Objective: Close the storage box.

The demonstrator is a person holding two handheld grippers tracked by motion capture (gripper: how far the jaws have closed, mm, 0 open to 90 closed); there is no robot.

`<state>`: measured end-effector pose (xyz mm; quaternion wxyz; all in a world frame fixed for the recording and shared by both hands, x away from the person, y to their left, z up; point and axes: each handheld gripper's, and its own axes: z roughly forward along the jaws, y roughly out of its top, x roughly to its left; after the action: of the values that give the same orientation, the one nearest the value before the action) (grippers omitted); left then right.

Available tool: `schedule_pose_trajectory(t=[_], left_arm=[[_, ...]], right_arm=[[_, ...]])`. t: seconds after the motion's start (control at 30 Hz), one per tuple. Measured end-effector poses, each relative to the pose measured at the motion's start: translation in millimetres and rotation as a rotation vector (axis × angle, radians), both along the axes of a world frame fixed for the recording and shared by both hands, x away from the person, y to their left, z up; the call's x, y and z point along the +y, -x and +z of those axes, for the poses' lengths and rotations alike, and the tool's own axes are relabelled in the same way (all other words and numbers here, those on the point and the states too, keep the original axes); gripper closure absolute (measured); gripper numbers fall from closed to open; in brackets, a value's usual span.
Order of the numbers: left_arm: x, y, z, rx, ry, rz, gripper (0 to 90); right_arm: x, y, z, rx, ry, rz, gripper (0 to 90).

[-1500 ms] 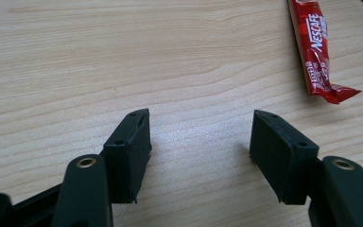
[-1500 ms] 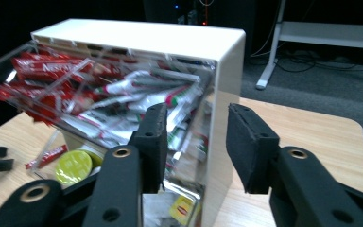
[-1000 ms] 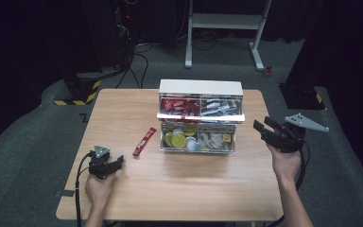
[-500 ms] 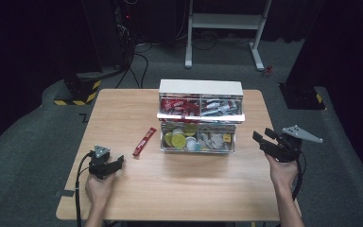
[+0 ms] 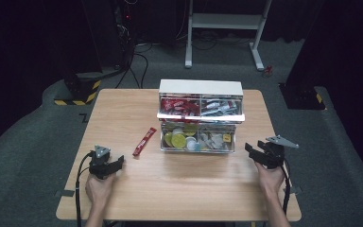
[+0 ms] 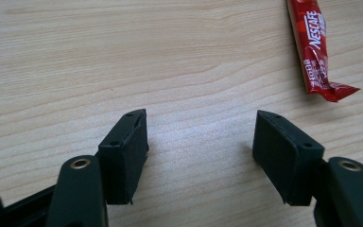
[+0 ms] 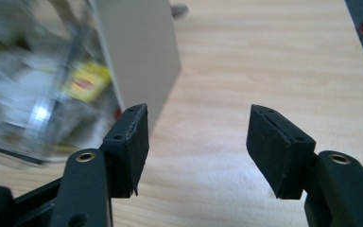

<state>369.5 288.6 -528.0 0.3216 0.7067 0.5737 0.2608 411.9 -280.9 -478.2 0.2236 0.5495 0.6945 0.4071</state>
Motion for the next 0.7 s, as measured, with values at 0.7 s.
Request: schedule_pose_trajectory(t=[0.7], left_arm=[[-1.0,-0.3,-0.2,0.003,0.001,-0.004,33.6]], right_arm=[[12.3,-20.9,-44.2,0.103,0.183,-0.076,29.2]])
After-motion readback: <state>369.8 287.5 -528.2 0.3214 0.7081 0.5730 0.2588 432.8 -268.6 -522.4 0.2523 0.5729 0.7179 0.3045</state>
